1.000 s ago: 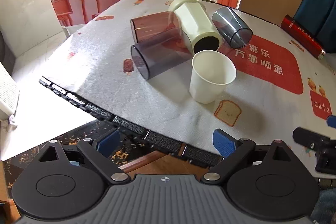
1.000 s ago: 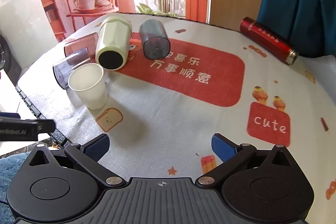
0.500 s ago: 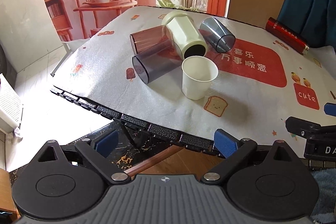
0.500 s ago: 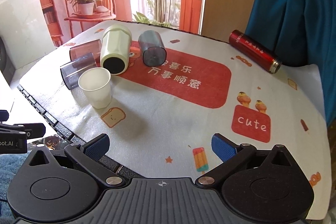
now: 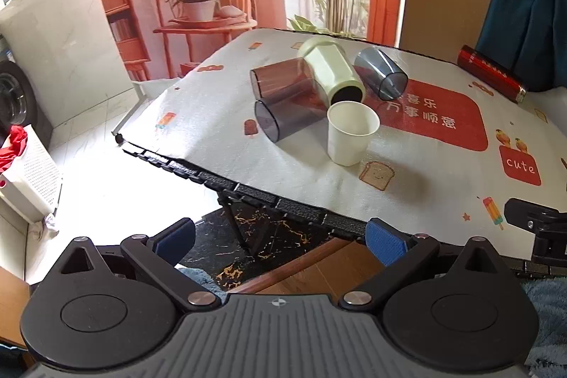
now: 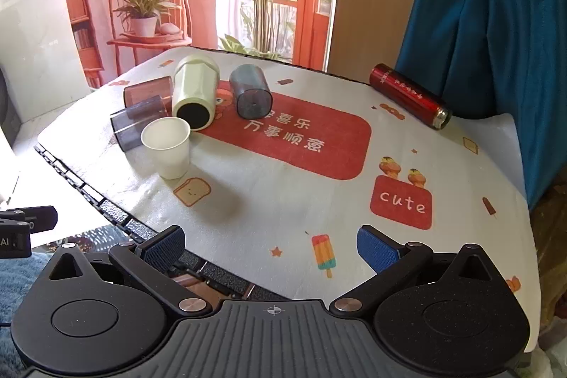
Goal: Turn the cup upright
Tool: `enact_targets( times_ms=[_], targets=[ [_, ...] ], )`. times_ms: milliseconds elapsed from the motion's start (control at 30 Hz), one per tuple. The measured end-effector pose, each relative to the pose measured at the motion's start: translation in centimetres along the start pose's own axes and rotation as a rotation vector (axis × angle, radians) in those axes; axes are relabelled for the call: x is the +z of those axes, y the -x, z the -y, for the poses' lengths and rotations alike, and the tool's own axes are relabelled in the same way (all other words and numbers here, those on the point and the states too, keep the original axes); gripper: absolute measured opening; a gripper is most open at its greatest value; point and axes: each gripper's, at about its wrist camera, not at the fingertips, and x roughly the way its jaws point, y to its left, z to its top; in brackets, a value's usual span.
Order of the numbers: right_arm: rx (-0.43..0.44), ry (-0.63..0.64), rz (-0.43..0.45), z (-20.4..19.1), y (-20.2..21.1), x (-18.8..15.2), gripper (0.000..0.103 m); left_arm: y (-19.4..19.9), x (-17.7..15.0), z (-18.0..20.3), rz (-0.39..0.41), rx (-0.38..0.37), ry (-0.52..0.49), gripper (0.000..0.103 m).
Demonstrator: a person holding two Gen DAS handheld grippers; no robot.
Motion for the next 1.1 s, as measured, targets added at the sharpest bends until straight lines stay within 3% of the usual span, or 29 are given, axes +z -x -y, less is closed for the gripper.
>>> enact_targets(
  times_ms=[300,1100],
  targets=[
    [-0.001,-0.003,0.049,0.1,1.9,-0.7,0.103,2.4,-0.8,0.1,0.059,0.023,-0.020,0.103],
    [0.005,-0.021,0.036,0.8,1.2,-1.0,0.103,2.3,-1.0,0.5,0.049,0.029,-0.035,0.103]
  ],
)
